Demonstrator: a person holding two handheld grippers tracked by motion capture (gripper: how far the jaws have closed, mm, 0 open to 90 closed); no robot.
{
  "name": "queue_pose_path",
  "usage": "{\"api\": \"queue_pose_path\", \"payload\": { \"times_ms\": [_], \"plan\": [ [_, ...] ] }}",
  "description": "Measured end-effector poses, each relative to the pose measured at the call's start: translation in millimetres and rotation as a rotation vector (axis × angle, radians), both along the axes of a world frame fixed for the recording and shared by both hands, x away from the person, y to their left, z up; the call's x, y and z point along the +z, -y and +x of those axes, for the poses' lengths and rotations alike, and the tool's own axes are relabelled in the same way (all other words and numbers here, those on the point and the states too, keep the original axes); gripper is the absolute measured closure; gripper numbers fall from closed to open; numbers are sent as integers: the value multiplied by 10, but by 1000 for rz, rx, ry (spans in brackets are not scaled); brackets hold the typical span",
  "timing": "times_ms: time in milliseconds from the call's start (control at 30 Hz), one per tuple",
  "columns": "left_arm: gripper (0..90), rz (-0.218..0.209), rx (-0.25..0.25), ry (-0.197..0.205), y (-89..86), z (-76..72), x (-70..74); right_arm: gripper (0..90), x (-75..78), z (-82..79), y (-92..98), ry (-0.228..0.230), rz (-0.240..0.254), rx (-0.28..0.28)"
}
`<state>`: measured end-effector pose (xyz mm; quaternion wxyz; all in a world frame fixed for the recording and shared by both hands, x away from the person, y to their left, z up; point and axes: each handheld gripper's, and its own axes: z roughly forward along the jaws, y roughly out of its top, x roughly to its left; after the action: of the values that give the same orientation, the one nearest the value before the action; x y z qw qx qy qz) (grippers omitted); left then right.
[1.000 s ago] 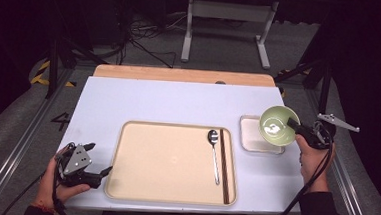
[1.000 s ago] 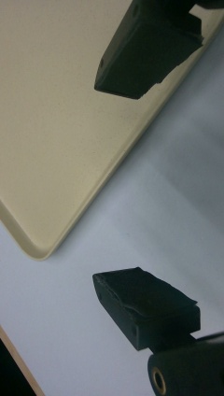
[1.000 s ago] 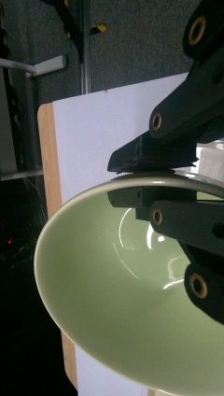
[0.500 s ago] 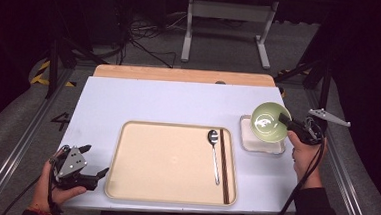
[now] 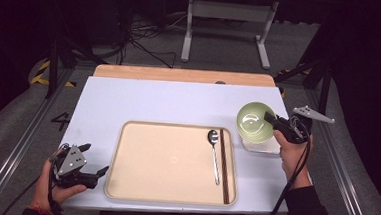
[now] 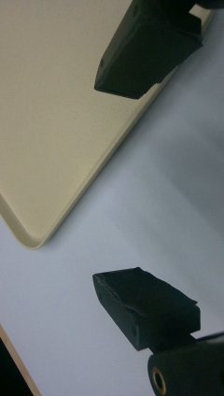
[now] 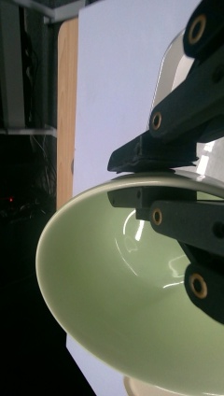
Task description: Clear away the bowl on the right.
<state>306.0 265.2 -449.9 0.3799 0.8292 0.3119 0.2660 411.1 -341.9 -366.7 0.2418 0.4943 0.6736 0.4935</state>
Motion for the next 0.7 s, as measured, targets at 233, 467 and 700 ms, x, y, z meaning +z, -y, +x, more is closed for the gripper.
{"api": "queue_pose_path", "payload": {
  "times_ms": [233, 467, 700],
  "plan": [
    [96, 14, -4, -3, -4, 6, -12, 822, -58, 68, -358, -28, -31, 98],
    [95, 7, -5, 1, -2, 6, -7, 823, -139, 126, -731, -61, -67, 174],
    [95, 5, -7, 4, 12, 18, 5, 822, -243, 225, -1139, -100, -118, 258]
  ]
}}
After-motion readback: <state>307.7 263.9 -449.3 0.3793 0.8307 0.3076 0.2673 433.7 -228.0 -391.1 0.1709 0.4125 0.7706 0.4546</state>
